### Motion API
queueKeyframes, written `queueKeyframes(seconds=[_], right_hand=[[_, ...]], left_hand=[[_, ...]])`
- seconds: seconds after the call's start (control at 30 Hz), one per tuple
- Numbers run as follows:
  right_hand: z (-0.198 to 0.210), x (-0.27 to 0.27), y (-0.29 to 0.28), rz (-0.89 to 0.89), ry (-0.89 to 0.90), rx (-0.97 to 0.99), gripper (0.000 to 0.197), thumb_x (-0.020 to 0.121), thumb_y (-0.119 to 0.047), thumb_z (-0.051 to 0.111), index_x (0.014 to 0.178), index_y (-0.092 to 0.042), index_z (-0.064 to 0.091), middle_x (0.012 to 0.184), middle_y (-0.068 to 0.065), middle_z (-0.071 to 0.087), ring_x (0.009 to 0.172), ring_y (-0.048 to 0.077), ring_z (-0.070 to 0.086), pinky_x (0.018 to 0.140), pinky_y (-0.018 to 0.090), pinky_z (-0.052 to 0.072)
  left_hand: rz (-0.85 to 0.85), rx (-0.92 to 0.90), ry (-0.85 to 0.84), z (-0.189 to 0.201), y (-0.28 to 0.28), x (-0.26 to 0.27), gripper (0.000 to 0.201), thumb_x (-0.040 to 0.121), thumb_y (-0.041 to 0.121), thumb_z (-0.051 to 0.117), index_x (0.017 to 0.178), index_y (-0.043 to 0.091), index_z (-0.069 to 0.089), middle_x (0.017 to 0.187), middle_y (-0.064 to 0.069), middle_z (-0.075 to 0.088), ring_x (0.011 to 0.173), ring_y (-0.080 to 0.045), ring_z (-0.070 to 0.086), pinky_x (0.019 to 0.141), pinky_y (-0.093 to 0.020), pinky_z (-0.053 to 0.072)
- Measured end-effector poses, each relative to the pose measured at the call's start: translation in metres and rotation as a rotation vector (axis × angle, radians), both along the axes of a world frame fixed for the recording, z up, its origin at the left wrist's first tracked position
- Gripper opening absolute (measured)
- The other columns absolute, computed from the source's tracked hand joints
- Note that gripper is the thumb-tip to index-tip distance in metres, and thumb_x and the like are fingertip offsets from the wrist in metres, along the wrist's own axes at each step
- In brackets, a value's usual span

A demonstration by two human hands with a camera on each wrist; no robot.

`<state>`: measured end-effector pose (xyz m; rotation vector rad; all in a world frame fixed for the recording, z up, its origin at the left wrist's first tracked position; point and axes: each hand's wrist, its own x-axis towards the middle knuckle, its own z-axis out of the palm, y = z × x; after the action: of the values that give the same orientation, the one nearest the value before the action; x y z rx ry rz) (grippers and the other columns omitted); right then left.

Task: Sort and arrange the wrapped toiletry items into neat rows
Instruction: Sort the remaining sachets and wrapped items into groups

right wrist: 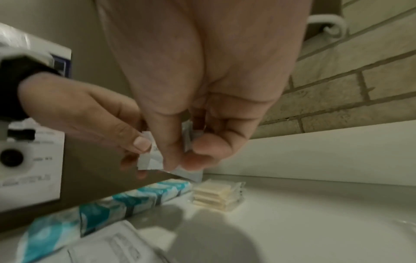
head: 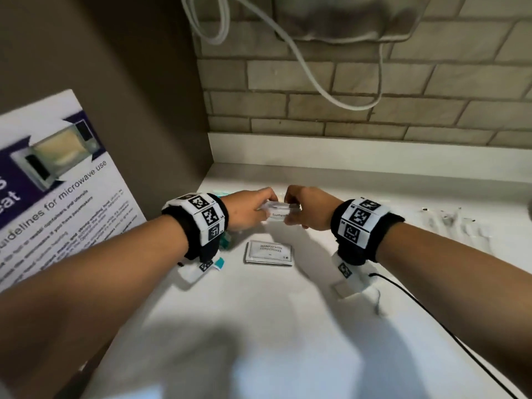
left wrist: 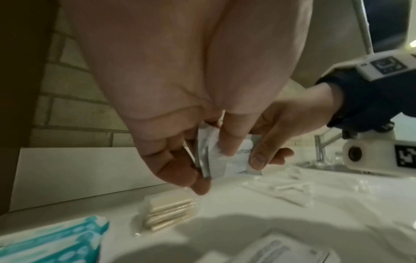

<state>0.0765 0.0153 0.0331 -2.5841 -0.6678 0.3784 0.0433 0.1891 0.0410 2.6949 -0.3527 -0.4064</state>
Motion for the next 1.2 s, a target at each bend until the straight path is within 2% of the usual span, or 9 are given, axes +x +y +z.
queueKeyframes(seconds=[0.07, 0.13, 0.4, 0.57, 0.7, 0.87, 0.97, 1.07, 1.2], right_hand=[[-0.008, 0.004, 0.007, 0.008, -0.027, -0.069, 0.026, 0.082, -0.016, 0.07, 0.101, -0.011, 0.054, 0.092, 0.007, 0.063, 0.073, 0.023, 0.056, 0.062, 0.028, 0.043], [-0.015, 0.008, 0.011, 0.002, -0.043, -0.117, 0.026, 0.08, -0.018, 0.071, 0.099, -0.014, 0.054, 0.091, 0.005, 0.061, 0.079, 0.024, 0.055, 0.066, 0.029, 0.041], [-0.034, 0.018, 0.02, -0.024, -0.05, -0.246, 0.035, 0.075, -0.016, 0.078, 0.103, -0.01, 0.057, 0.102, 0.011, 0.066, 0.078, 0.023, 0.054, 0.064, 0.029, 0.04], [-0.043, 0.023, 0.02, -0.037, -0.003, -0.282, 0.038, 0.072, -0.015, 0.08, 0.105, -0.012, 0.061, 0.105, 0.009, 0.066, 0.086, 0.023, 0.057, 0.068, 0.03, 0.043], [-0.046, 0.027, 0.016, -0.039, 0.007, -0.261, 0.038, 0.074, -0.016, 0.078, 0.108, -0.013, 0.062, 0.106, 0.007, 0.066, 0.084, 0.021, 0.054, 0.067, 0.028, 0.042], [-0.05, 0.027, 0.014, -0.013, -0.01, -0.21, 0.027, 0.073, -0.019, 0.076, 0.096, -0.015, 0.061, 0.1, 0.007, 0.067, 0.082, 0.022, 0.057, 0.068, 0.03, 0.047], [-0.052, 0.025, 0.014, -0.009, -0.02, -0.186, 0.022, 0.074, -0.02, 0.074, 0.091, -0.018, 0.061, 0.098, 0.005, 0.067, 0.08, 0.022, 0.057, 0.066, 0.029, 0.046], [-0.053, 0.025, 0.012, -0.005, -0.025, -0.184, 0.021, 0.074, -0.021, 0.075, 0.087, -0.02, 0.059, 0.094, 0.004, 0.066, 0.077, 0.021, 0.055, 0.065, 0.026, 0.042], [-0.051, 0.026, 0.011, -0.015, -0.05, -0.199, 0.024, 0.075, -0.023, 0.075, 0.096, -0.016, 0.067, 0.095, 0.002, 0.066, 0.08, 0.019, 0.054, 0.067, 0.025, 0.039]], left_hand=[[-0.025, 0.111, -0.018, -0.005, 0.003, 0.009, 0.027, 0.1, 0.025, 0.046, 0.126, 0.02, 0.048, 0.097, -0.001, 0.057, 0.083, -0.02, 0.052, 0.068, -0.028, 0.035], [-0.048, 0.182, -0.015, -0.011, 0.004, 0.018, 0.025, 0.098, 0.026, 0.047, 0.123, 0.022, 0.051, 0.103, -0.004, 0.061, 0.086, -0.021, 0.053, 0.072, -0.028, 0.036], [-0.073, 0.194, -0.078, -0.033, 0.002, 0.035, 0.034, 0.089, 0.013, 0.056, 0.12, 0.023, 0.065, 0.113, -0.007, 0.067, 0.103, -0.026, 0.061, 0.077, -0.021, 0.038], [-0.044, 0.15, -0.033, -0.05, 0.005, 0.04, 0.037, 0.086, 0.019, 0.063, 0.123, 0.022, 0.064, 0.112, -0.002, 0.067, 0.088, -0.019, 0.061, 0.077, -0.024, 0.044], [-0.065, 0.164, -0.025, -0.056, 0.006, 0.047, 0.038, 0.086, 0.024, 0.064, 0.124, 0.02, 0.066, 0.107, -0.004, 0.07, 0.091, -0.022, 0.064, 0.081, -0.027, 0.05], [-0.083, 0.161, -0.025, -0.057, 0.008, 0.048, 0.038, 0.086, 0.025, 0.065, 0.124, 0.026, 0.066, 0.098, 0.001, 0.062, 0.088, -0.021, 0.061, 0.079, -0.027, 0.047], [-0.081, 0.134, -0.016, -0.057, 0.008, 0.047, 0.041, 0.085, 0.024, 0.067, 0.125, 0.028, 0.064, 0.1, 0.001, 0.069, 0.085, -0.02, 0.066, 0.082, -0.033, 0.055], [-0.084, 0.145, 0.0, -0.057, 0.006, 0.046, 0.04, 0.087, 0.02, 0.065, 0.126, 0.024, 0.064, 0.105, -0.002, 0.07, 0.089, -0.02, 0.064, 0.083, -0.03, 0.052], [-0.086, 0.154, -0.003, -0.056, 0.003, 0.045, 0.035, 0.089, 0.019, 0.062, 0.124, 0.019, 0.066, 0.106, -0.005, 0.069, 0.089, -0.022, 0.061, 0.076, -0.024, 0.043]])
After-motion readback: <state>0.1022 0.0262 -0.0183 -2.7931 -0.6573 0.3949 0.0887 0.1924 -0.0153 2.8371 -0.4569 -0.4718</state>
